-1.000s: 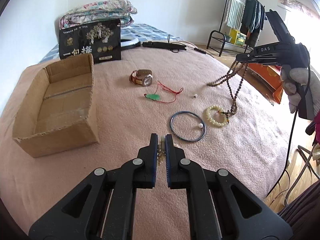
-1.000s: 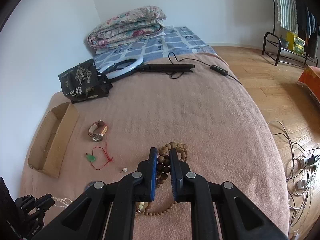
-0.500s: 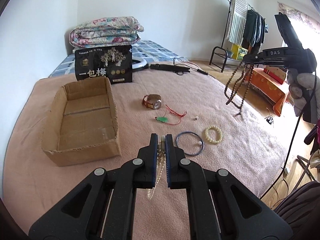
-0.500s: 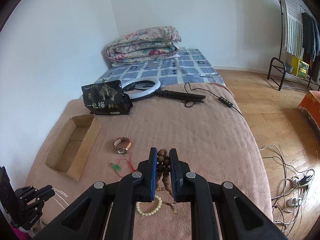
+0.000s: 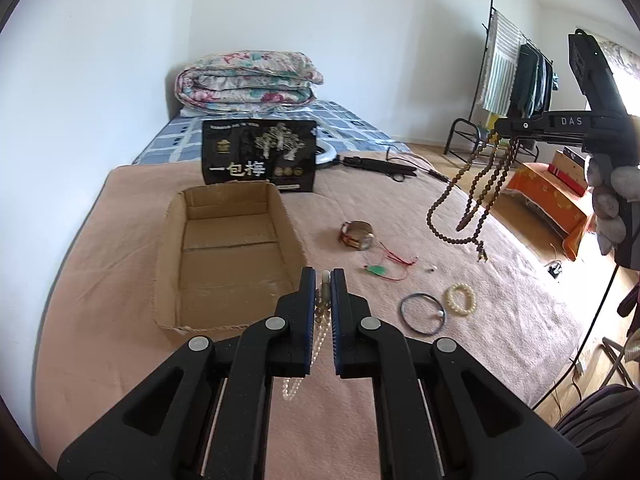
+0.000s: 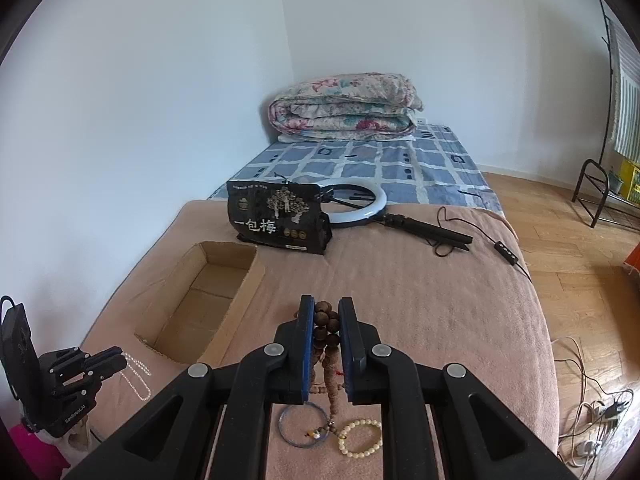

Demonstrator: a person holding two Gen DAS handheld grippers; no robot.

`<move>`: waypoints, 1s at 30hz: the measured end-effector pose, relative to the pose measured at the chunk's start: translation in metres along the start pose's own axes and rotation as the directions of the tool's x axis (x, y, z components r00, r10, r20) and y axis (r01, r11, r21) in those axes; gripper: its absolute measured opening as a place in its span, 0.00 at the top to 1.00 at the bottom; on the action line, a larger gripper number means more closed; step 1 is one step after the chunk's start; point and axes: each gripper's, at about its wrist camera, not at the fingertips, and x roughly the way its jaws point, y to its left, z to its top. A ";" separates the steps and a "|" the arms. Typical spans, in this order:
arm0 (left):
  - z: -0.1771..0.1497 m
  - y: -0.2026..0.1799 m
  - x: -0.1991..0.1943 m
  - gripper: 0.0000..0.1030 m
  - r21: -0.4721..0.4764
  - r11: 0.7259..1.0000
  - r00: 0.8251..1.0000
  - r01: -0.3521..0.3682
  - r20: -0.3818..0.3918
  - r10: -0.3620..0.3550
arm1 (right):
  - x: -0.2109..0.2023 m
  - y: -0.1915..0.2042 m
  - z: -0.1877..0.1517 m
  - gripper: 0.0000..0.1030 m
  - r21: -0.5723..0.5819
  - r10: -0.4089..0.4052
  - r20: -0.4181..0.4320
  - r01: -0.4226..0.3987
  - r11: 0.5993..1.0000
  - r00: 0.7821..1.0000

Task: Organize jewelry
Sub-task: 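Lift the pearl necklace with the left tool while the right tool lifts the mala, then carry both strands over the cardboard box and open the right tool to drop the mala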

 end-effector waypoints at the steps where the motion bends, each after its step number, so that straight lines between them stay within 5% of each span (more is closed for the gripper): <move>1: 0.001 0.004 0.000 0.95 -0.005 1.000 1.000 -0.005 0.001 0.005 | 0.002 0.006 0.002 0.90 -0.007 0.008 0.000 -0.008 1.000 1.000; 11: 0.007 0.043 0.012 0.95 -0.079 0.997 1.000 -0.027 -0.013 0.026 | 0.034 0.062 0.016 0.90 -0.064 0.084 -0.017 -0.085 0.994 0.996; 30: 0.058 0.070 0.003 0.95 -0.067 0.997 0.999 -0.043 0.022 0.045 | 0.043 0.107 0.059 0.90 -0.107 0.140 0.004 -0.138 0.985 0.990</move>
